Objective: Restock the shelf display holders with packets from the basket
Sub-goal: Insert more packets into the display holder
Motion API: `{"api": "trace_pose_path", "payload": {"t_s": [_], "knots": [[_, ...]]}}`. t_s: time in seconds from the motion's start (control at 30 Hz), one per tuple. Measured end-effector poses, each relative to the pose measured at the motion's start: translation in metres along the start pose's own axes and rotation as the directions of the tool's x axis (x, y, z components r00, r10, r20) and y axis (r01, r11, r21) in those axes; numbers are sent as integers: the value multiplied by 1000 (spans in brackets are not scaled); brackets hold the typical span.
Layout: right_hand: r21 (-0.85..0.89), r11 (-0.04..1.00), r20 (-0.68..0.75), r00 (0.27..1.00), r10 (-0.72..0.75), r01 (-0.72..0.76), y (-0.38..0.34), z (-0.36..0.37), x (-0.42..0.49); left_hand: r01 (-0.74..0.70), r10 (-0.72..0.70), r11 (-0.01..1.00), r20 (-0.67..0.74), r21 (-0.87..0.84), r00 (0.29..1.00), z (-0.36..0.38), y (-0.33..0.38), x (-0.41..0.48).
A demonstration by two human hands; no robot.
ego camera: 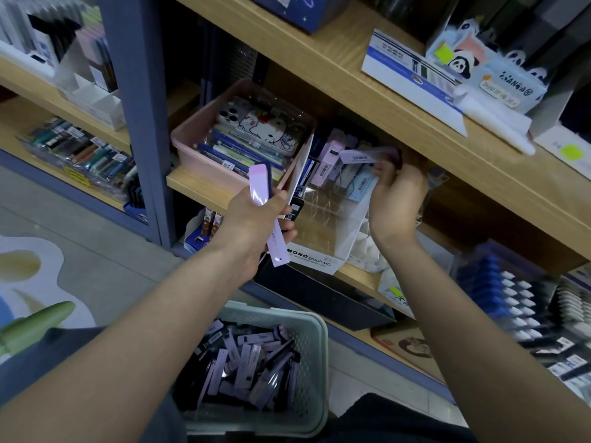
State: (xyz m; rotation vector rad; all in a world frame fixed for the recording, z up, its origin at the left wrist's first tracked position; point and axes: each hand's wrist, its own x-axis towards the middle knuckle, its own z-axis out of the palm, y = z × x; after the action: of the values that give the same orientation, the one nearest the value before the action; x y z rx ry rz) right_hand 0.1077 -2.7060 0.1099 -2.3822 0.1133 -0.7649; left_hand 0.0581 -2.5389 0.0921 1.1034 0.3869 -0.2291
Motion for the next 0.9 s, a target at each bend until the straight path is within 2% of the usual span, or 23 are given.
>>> {"api": "trace_pose_path", "payload": {"t_s": [0.2,0.27,0.33,0.43,0.57,0.9], "knots": [[-23,999,-11,999,-39,39,12,1,0,1,-1,1000,17,-7,1000,2,-1,-1],[-60,998,61,998,-25,28,8,4,3,5,-5,1000,18,-7,1000,4,-1,-1],[-111,993,136,989,51,-36,5,10,9,10,-10,1000,20,-10,1000,6,-2,-2],[-44,998,156,986,53,-47,1,20,16,7,-7,1000,18,-12,1000,7,-2,-2],[36,989,190,972,136,-146,-2,24,26,6,-6,1000,28,-17,1000,9,-3,-2],[-161,986,238,971,8,32,2,28,24,14,-13,999,21,-33,1000,12,-3,1]]}}
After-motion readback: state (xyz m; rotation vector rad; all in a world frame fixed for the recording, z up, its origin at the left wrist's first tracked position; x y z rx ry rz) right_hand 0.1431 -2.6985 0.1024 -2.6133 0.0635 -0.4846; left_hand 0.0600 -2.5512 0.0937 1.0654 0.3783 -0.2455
